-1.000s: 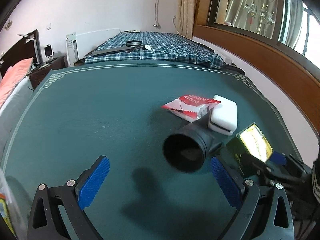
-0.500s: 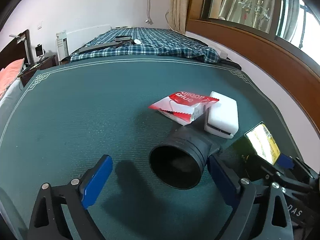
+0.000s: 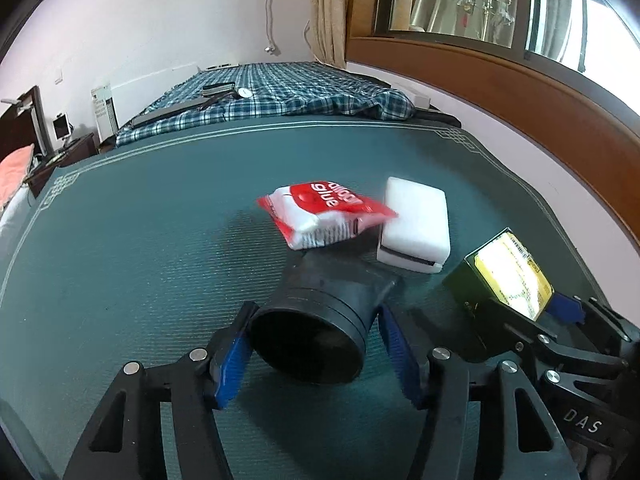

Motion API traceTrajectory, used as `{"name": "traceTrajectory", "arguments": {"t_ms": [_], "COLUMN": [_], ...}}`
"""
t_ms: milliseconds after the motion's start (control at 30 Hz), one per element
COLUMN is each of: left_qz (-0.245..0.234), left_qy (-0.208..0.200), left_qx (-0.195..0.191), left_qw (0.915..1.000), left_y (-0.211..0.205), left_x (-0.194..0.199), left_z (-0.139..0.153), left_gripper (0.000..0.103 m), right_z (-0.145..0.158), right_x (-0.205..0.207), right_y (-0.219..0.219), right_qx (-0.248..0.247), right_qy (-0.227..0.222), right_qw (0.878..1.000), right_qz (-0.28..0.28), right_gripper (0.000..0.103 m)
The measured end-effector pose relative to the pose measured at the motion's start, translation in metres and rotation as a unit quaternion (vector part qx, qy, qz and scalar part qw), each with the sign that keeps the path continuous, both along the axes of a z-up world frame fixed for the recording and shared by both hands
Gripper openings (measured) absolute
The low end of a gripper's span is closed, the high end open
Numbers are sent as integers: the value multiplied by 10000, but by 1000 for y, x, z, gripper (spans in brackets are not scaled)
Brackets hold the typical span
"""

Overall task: Organize objects
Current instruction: 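Grasp the black rubber cup with the left gripper while the right grasps the yellow-labelled box, then carry the black cup and yellow-labelled box over the clear bowl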

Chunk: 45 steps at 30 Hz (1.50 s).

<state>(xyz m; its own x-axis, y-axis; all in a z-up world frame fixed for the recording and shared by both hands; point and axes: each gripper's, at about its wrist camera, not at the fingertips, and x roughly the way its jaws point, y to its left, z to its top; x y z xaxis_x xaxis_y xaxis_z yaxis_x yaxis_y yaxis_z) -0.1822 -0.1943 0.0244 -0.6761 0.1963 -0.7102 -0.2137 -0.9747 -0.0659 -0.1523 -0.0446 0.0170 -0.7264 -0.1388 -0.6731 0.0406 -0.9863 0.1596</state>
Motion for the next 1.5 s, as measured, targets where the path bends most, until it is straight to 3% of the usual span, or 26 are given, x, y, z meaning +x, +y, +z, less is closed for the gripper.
{"name": "traceTrajectory", "arguments": {"t_ms": [533,933,1500], "left_qz": [238,603,1059], "left_qy": [350,511,920], "left_qx": [-153,-193,-207], "left_qw": [9990,9967,9899], "left_y": [2,-6,-38], "left_x": [23,54,117], "left_z": [5,13,46], "left_gripper": [53,52,52], "right_z": [0,0,2], "right_x": [0,1,1], "right_y": [0,0,-1], "right_qx": [-12,-18,72], "right_qy": [1,3,19], "right_qw": [10000,10000,9998], "right_qz": [4,3,-199], "right_gripper": [76,75,75]}}
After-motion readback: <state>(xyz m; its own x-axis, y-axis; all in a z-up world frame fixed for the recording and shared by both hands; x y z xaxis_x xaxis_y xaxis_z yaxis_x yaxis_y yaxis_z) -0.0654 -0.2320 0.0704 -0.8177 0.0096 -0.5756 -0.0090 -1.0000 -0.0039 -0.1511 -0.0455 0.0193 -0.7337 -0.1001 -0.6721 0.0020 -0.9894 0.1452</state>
